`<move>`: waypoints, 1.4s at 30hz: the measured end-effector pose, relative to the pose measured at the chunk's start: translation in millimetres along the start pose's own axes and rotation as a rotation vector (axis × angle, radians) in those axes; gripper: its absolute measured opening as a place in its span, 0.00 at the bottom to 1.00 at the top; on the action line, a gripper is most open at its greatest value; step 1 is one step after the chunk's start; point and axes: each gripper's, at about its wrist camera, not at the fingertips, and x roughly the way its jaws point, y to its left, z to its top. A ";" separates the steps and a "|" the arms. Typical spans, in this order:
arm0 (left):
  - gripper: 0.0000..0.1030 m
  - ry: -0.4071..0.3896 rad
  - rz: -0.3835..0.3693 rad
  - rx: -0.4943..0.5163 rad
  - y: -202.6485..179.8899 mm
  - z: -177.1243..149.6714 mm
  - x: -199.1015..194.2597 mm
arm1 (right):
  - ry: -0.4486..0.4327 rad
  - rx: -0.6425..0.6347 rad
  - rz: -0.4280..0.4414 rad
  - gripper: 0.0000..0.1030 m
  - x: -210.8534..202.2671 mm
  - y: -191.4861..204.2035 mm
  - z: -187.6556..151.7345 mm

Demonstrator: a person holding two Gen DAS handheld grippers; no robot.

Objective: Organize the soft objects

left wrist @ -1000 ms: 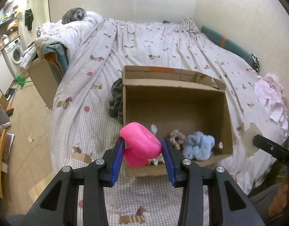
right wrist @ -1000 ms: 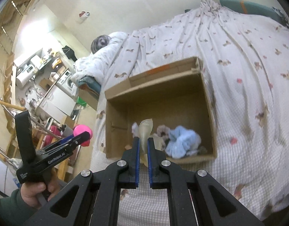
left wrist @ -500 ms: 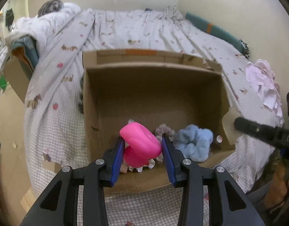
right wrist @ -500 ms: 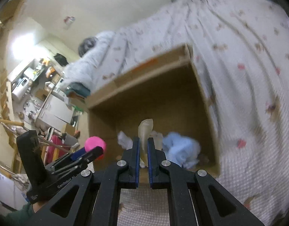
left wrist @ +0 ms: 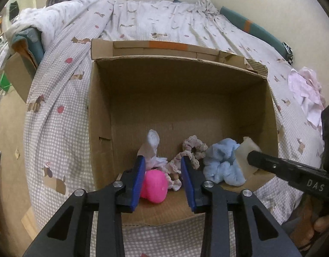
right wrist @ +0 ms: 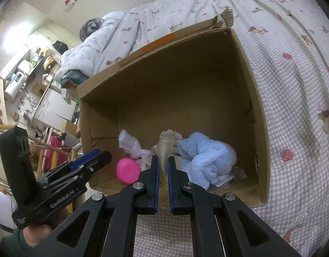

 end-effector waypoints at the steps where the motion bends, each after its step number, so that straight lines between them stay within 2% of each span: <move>1: 0.30 -0.003 0.004 0.005 -1.0 -0.2 -0.3 | 0.004 -0.002 -0.001 0.09 1.5 0.3 -0.1; 12: 0.31 -0.017 -0.003 0.020 -5.5 -1.0 -4.4 | 0.019 0.003 -0.021 0.10 6.1 -0.7 -2.9; 14: 0.36 -0.018 -0.015 0.021 -6.0 -0.8 -5.9 | 0.010 0.011 -0.019 0.15 4.4 -2.4 -2.4; 15: 0.48 -0.019 -0.016 0.022 -6.2 -0.8 -6.9 | 0.005 0.017 -0.018 0.19 3.1 -3.8 -2.1; 16: 0.65 -0.020 -0.019 0.023 -6.6 -0.7 -8.2 | 0.000 0.024 -0.017 0.20 1.4 -5.8 -1.8; 17: 0.72 -0.021 -0.028 0.022 -7.3 -0.4 -9.7 | -0.006 0.031 -0.008 0.20 -0.8 -7.7 -1.6; 18: 0.78 -0.025 -0.033 0.021 -7.8 -0.3 -11.2 | -0.013 0.035 -0.003 0.20 -2.6 -8.4 -1.3; 20: 0.81 -0.049 -0.024 0.025 -9.3 0.3 -17.6 | -0.042 0.035 -0.008 0.22 -8.7 -8.9 -0.2; 22: 0.83 -0.075 0.008 0.030 -9.3 1.4 -23.5 | -0.064 0.030 -0.015 0.41 -13.2 -7.2 1.7; 23: 0.83 -0.086 0.022 0.027 -8.7 2.3 -25.7 | -0.081 0.027 -0.015 0.67 -16.5 -6.1 2.4; 24: 0.83 -0.099 0.030 0.023 -7.6 3.3 -28.4 | -0.100 0.023 -0.017 0.79 -20.0 -4.8 2.6; 28: 0.83 -0.167 0.066 0.002 -2.0 4.4 -43.7 | -0.157 -0.023 -0.069 0.79 -31.6 4.5 3.4; 32: 0.83 -0.213 0.102 -0.003 2.6 3.5 -55.9 | -0.235 -0.069 -0.107 0.97 -45.1 15.2 1.7; 36: 0.83 -0.264 0.138 -0.008 7.6 -1.9 -73.0 | -0.302 -0.082 -0.110 1.00 -61.5 22.1 -4.1; 38: 0.84 -0.272 0.124 -0.016 10.1 -4.3 -80.0 | -0.323 -0.084 -0.107 1.00 -68.8 25.1 -9.1; 40: 0.88 -0.273 0.110 -0.026 12.6 -7.4 -87.1 | -0.322 -0.089 -0.080 1.00 -74.9 28.7 -14.4; 42: 0.91 -0.280 0.099 -0.031 14.5 -11.4 -94.5 | -0.336 -0.104 -0.092 1.00 -80.8 34.1 -21.6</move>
